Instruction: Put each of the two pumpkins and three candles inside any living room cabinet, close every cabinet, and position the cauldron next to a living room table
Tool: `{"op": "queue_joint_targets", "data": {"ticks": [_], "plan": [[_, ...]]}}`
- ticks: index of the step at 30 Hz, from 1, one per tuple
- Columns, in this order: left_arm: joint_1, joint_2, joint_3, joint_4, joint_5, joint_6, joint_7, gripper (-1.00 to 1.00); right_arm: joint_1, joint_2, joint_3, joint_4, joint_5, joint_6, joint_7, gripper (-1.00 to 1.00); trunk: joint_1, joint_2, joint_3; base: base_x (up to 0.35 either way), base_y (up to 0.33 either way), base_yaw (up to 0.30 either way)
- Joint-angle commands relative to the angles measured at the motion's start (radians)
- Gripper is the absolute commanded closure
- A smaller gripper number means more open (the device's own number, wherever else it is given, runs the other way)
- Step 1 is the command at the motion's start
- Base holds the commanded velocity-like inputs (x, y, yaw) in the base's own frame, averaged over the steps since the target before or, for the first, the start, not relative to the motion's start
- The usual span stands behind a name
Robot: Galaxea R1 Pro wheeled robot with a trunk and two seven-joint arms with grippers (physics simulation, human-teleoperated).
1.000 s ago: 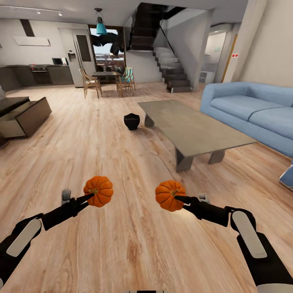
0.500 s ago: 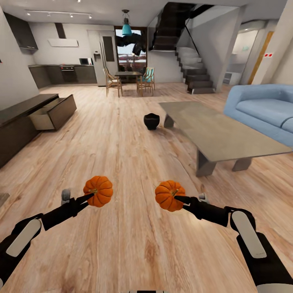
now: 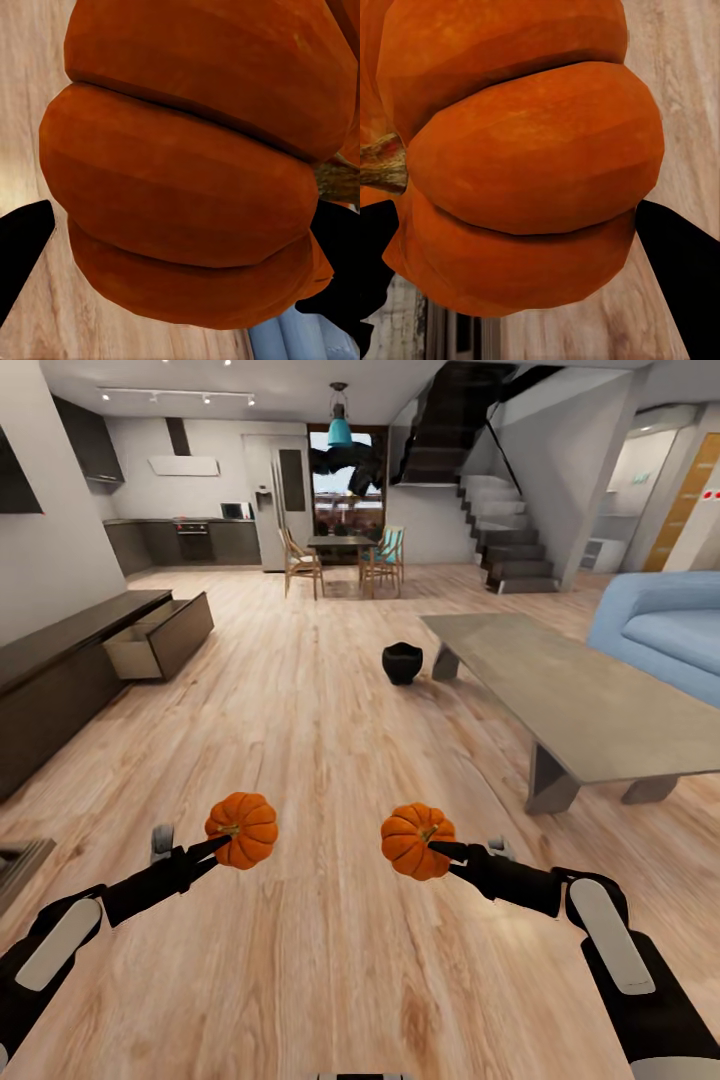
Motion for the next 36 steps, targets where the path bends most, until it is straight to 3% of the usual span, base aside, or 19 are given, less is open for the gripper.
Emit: {"op": "queue_joint_targets", "data": {"ticks": [1, 36], "plan": [[-0.001, 0.001, -0.002, 0.0, 0.018, 0.01, 0.0, 1.0, -0.001, 0.0, -0.002, -0.001, -0.008, 0.005, 0.01, 1.0, 0.0, 0.0, -0.001, 0.297, 0.177, 0.003], [-0.001, -0.001, -0.002, 0.001, 0.018, 0.01, 0.003, 1.0, -0.001, 0.003, -0.001, -0.001, -0.008, 0.005, 0.01, 1.0, 0.0, 0.0, -0.001, 0.304, 0.162, 0.0]]}}
